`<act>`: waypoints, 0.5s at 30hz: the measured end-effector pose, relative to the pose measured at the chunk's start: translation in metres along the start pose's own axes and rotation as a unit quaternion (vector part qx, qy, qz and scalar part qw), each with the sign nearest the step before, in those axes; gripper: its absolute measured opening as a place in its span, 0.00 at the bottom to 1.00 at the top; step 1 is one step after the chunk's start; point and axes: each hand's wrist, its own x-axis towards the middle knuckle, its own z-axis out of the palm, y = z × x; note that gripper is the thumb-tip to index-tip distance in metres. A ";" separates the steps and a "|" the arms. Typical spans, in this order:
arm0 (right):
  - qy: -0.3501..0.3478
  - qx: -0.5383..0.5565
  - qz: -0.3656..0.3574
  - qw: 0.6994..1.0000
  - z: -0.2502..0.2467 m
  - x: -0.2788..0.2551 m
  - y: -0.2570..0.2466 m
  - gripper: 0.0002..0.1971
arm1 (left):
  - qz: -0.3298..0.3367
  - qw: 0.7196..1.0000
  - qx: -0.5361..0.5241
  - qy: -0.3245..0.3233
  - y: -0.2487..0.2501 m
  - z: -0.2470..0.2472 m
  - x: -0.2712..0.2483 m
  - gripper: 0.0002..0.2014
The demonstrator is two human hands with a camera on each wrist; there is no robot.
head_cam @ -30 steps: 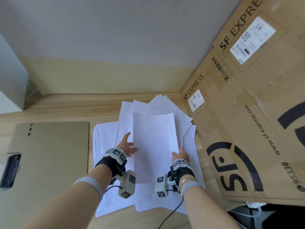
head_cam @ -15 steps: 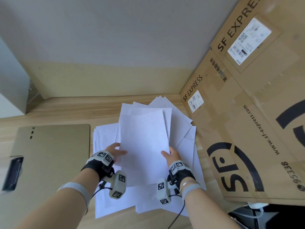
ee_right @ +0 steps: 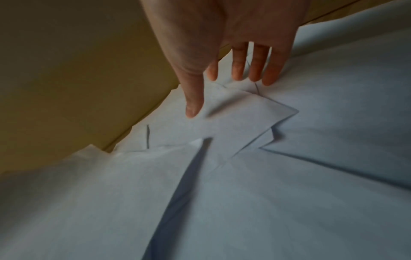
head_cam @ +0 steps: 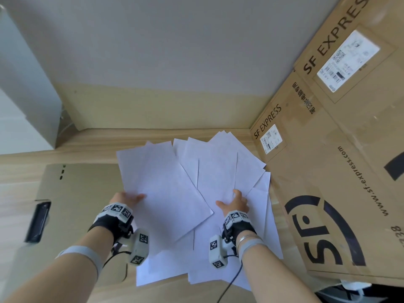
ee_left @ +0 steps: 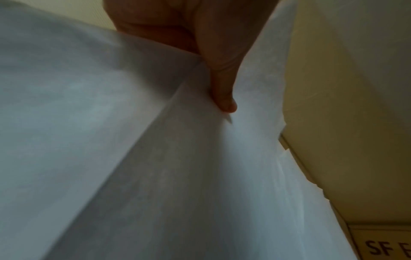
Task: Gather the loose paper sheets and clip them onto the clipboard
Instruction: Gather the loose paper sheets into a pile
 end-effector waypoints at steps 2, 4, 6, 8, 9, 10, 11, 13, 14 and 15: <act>-0.030 -0.045 0.014 0.998 0.002 0.000 -0.004 0.44 | 0.021 0.999 0.039 0.000 -0.010 -0.004 0.007 0.27; -0.048 -0.045 0.021 0.998 0.007 0.001 -0.006 0.48 | 0.017 0.999 0.027 -0.031 -0.016 -0.007 0.008 0.28; -0.052 0.000 0.023 0.998 0.009 0.001 -0.007 0.49 | 0.014 0.998 0.038 -0.041 -0.019 -0.009 0.006 0.28; -0.031 0.047 0.033 0.998 0.007 0.001 -0.005 0.47 | 0.013 0.999 0.032 -0.040 -0.020 -0.010 0.005 0.27; -0.014 0.070 0.044 0.997 0.004 -0.001 -0.004 0.45 | 0.011 0.999 0.028 -0.039 -0.021 -0.012 0.005 0.26; 0.004 0.088 0.061 0.994 0.001 -0.003 -0.003 0.43 | 0.011 0.999 0.023 -0.035 -0.021 -0.013 0.005 0.27; 0.019 0.102 0.085 0.991 -0.002 -0.004 -0.002 0.41 | 0.011 0.999 0.019 -0.033 -0.021 -0.014 0.006 0.27; 0.034 0.118 0.138 0.983 -0.005 -0.005 0.001 0.38 | 0.013 0.999 0.003 -0.032 -0.022 -0.016 0.009 0.28; 0.029 0.115 0.158 0.980 -0.006 -0.005 0.002 0.36 | 0.015 0.999 -0.001 -0.034 -0.021 -0.017 0.009 0.28; 0.020 0.103 0.171 0.980 -0.006 -0.005 0.003 0.34 | 0.016 0.999 0.003 -0.033 -0.021 -0.017 0.008 0.28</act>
